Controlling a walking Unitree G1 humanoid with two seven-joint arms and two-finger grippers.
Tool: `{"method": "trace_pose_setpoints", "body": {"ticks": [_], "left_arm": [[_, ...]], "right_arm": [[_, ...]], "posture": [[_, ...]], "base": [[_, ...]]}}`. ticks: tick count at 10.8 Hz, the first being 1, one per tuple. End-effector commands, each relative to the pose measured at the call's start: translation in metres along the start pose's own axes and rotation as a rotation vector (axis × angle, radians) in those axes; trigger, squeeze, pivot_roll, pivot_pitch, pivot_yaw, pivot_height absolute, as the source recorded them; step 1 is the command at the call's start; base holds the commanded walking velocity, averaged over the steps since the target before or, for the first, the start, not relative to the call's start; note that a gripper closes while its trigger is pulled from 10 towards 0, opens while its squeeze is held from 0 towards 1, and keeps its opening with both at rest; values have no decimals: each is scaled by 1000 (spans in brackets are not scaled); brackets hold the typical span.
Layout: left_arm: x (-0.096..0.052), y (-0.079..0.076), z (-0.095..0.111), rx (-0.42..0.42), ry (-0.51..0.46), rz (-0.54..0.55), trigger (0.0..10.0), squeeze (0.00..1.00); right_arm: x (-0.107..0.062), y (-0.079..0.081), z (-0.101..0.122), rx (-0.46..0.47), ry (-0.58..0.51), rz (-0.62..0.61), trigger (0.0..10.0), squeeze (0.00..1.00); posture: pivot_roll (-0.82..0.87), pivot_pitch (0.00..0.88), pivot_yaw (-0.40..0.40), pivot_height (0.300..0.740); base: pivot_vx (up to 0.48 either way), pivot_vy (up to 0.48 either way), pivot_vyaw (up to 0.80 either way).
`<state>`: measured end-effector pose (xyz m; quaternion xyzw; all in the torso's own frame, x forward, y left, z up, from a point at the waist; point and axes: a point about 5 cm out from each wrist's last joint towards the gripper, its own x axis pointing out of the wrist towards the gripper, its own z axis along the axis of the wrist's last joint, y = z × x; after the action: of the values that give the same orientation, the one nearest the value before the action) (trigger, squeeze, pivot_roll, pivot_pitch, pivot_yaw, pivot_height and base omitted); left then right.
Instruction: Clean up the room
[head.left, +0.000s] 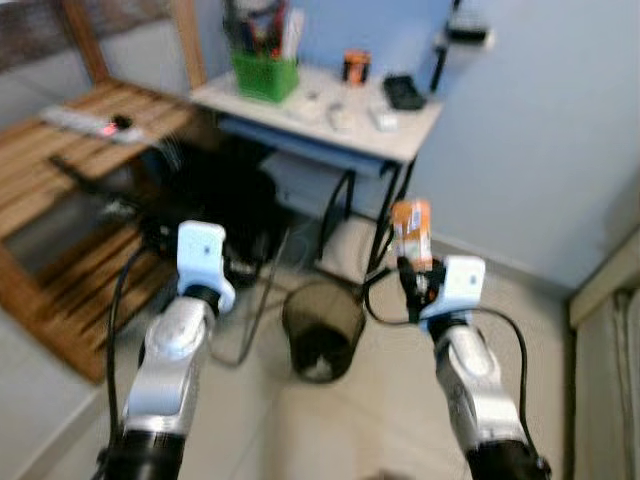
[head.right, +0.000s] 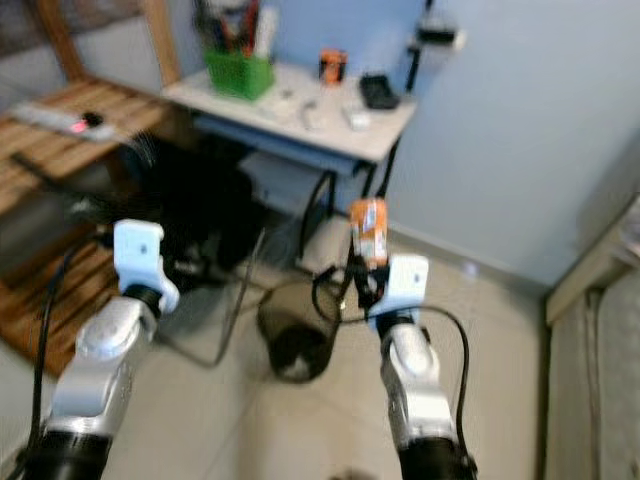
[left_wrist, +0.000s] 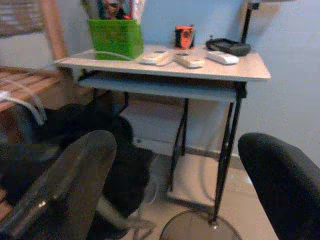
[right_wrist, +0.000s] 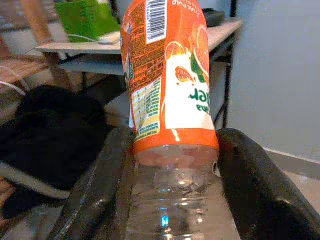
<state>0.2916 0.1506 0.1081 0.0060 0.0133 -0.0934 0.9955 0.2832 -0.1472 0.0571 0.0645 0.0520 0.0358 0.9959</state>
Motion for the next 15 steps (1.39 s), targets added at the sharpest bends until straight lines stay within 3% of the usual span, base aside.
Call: {"method": "trace_pose_setpoints", "body": {"ticks": [1, 6, 8, 10, 11, 13, 15], "left_arm": [[2, -3, 5, 14, -11, -18, 10000, 0], [5, -6, 3, 57, 10, -40, 10000, 0], [5, -6, 1, 56, 36, -53, 10000, 0], [1, -3, 1, 79, 53, -58, 10000, 0], [-1, -4, 2, 109, 61, -97, 10000, 0], [-16, -3, -10, 132, 149, -192, 10000, 0], [-43, -19, -22, 143, 176, -405, 10000, 0]], "right_arm": [[2, -3, 3, 7, -6, -15, 10000, 0], [2, -1, -3, 8, 27, -9, 10000, 0], [9, 1, -16, -14, 124, 28, 10000, 0], [20, 3, -41, -8, 312, 71, 10000, 0], [23, 13, -48, -22, 374, 119, 10000, 0], [25, 36, -55, -85, 440, 217, 10000, 0], [27, 55, -59, -166, 485, 291, 10000, 0]], "posture": [[21, 0, 10, 736], [19, 0, 11, 736], [46, 0, 7, 736], [92, 0, -1, 736], [116, 0, -5, 736], [159, 2, -19, 736], [189, 15, -37, 736]], "base": [[461, 0, 0], [465, 0, 0], [0, 0, 0], [0, 0, 0], [0, 0, 0], [0, 0, 0], [0, 0, 0]]}}
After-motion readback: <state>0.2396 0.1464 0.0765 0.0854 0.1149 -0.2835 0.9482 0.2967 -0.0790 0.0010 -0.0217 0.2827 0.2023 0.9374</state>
